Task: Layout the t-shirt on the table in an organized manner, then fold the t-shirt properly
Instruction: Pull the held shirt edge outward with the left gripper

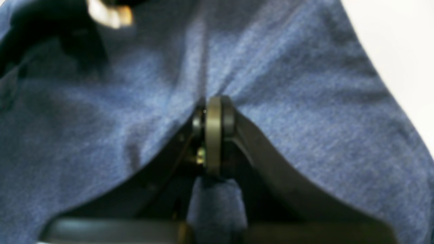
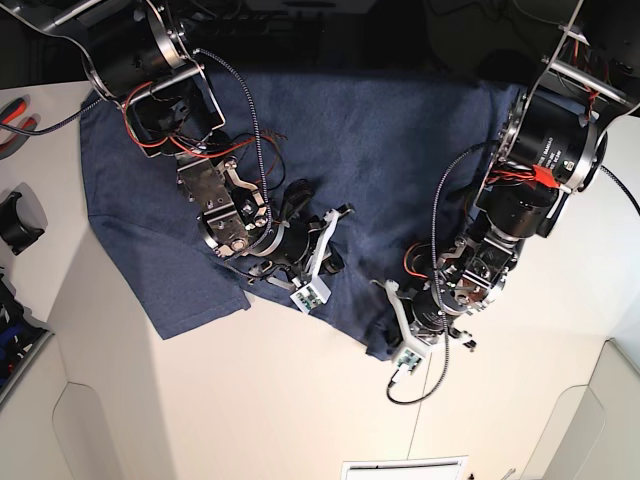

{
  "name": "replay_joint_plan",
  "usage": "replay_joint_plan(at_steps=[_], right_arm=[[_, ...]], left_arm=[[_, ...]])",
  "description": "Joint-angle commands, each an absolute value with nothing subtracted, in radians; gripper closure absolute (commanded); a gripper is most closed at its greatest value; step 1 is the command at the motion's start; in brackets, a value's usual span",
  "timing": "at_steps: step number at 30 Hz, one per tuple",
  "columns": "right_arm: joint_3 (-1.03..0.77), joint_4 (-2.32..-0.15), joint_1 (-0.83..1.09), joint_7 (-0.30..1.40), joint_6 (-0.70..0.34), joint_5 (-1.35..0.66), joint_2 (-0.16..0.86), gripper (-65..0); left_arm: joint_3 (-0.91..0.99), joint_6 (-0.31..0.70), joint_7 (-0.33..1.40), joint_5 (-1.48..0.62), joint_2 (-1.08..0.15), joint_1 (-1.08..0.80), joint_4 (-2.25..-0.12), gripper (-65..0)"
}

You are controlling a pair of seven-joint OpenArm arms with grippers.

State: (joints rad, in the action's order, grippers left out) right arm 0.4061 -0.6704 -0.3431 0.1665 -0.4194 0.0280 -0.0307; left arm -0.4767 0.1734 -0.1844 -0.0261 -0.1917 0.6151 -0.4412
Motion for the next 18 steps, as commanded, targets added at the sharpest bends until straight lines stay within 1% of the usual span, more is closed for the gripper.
replay_joint_plan(at_steps=[1,11,14,17,18], right_arm=[[0.414,-0.649,-0.305,0.370,-0.423,0.105,-0.014,0.0],[0.414,-0.649,-0.305,0.370,-0.423,0.105,-0.014,0.0],[0.414,-0.649,-0.305,0.370,-0.423,0.105,-0.014,0.0],[0.414,-0.649,-0.305,0.370,-0.423,0.105,-0.014,0.0],[0.414,-0.649,-0.305,0.370,-0.423,0.105,-0.014,0.0]], left_arm=[[-0.473,0.134,-0.206,-0.032,-0.217,0.648,-0.459,0.0],[-0.473,-0.111,-0.207,-0.032,-0.317,0.648,-0.459,0.0],[-0.473,-0.128,-0.231,-0.022,-0.324,0.648,-0.459,0.0],[-0.473,-0.127,-0.237,0.041,-0.324,0.648,-0.459,0.0],[-0.473,-0.127,-0.237,0.056,-0.325,0.648,-0.459,-4.2]])
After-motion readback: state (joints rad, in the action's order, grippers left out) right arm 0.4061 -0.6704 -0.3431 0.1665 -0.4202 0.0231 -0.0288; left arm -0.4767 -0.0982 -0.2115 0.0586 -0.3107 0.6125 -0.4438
